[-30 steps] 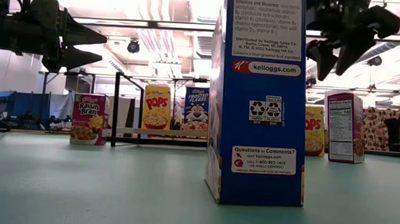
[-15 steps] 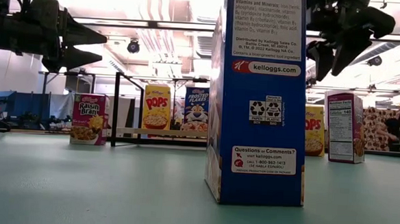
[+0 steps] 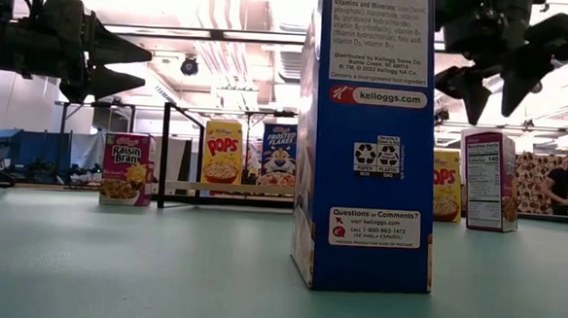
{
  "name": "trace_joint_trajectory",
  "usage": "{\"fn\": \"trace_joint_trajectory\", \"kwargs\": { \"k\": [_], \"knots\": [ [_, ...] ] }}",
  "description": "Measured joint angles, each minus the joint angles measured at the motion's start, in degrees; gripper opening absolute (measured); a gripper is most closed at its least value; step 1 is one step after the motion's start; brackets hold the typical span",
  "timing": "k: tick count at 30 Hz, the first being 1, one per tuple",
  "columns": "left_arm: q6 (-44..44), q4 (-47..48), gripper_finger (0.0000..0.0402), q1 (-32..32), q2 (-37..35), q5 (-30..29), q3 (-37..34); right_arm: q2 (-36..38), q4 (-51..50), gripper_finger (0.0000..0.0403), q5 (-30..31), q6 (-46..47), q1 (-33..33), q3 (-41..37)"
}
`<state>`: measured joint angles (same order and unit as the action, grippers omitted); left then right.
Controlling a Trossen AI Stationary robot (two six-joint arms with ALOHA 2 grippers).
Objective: Stack cereal on shelf
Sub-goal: Put the middle pink cereal box on the shelf
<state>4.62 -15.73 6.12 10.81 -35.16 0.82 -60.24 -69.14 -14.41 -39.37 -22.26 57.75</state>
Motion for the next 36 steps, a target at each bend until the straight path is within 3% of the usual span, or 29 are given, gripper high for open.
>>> {"fn": "trace_joint_trajectory", "kwargs": {
  "k": [12,25,31,36],
  "knots": [
    [0.0,0.0,0.0400,0.0,0.0,0.0,0.0,-3.5,0.4,0.0217,1.9,-1.8,0.0,-0.9],
    [0.0,0.0,0.0400,0.0,0.0,0.0,0.0,-7.8,-1.4,0.0326,4.3,-2.0,0.0,-0.9],
    [0.0,0.0,0.0400,0.0,0.0,0.0,0.0,-8.2,-2.2,0.0332,5.0,-5.5,0.0,-0.9],
    [0.0,0.0,0.0400,0.0,0.0,0.0,0.0,-8.1,-2.2,0.0330,5.6,-3.1,0.0,-0.9]
  ]
}}
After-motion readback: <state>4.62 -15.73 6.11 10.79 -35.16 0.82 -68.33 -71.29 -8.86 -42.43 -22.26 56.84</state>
